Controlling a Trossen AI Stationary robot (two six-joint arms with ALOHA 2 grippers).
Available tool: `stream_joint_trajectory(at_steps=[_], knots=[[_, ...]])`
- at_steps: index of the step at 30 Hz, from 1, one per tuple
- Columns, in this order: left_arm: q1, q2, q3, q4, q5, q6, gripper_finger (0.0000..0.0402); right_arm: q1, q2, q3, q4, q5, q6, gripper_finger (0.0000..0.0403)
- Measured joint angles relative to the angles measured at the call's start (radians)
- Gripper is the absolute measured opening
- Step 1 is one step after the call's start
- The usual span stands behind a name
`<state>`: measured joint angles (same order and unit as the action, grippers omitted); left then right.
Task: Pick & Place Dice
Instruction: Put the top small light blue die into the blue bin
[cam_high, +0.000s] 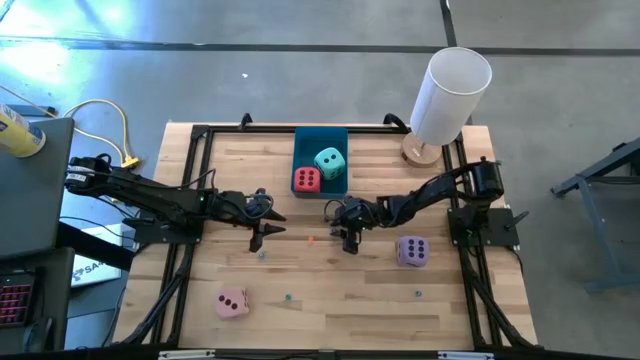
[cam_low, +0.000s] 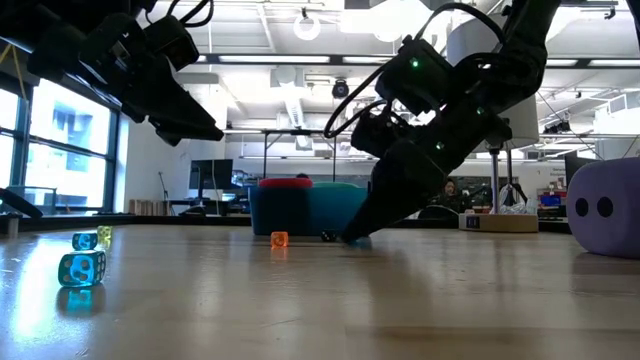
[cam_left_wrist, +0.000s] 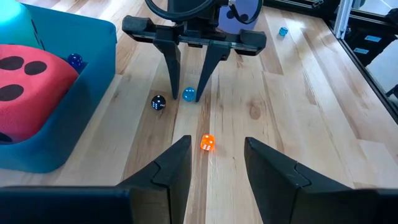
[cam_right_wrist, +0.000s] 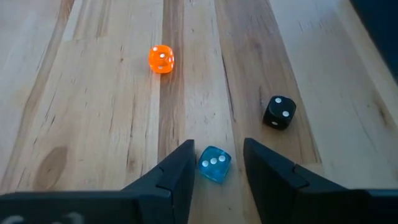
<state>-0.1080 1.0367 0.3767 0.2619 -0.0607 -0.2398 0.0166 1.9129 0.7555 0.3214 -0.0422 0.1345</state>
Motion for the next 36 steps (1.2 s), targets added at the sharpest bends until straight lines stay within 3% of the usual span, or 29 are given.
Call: stream_joint_trajectory(at_steps=[12, 19, 23, 27, 36], knots=[[0.000, 0.000, 0.000, 0.000, 0.000, 0.000, 0.0142, -0.001, -0.001, 0.000, -0.006, 0.000, -0.005, 0.0055], [0.000, 0.000, 0.000, 0.000, 0.000, 0.000, 0.0142, 0.006, -0.035, -0.003, -0.028, 0.019, -0.027, 0.0043], [0.000, 0.000, 0.000, 0.000, 0.000, 0.000, 0.0142, 0.034, -0.109, -0.011, -0.084, 0.086, -0.053, 0.0045], [0.000, 0.000, 0.000, 0.000, 0.000, 0.000, 0.0142, 0.068, -0.204, -0.011, -0.118, 0.231, -0.094, 0.0043], [0.000, 0.000, 0.000, 0.001, 0.000, -0.002, 0.0142, 0.026, -0.358, -0.005, -0.019, 0.469, -0.193, 0.0046]])
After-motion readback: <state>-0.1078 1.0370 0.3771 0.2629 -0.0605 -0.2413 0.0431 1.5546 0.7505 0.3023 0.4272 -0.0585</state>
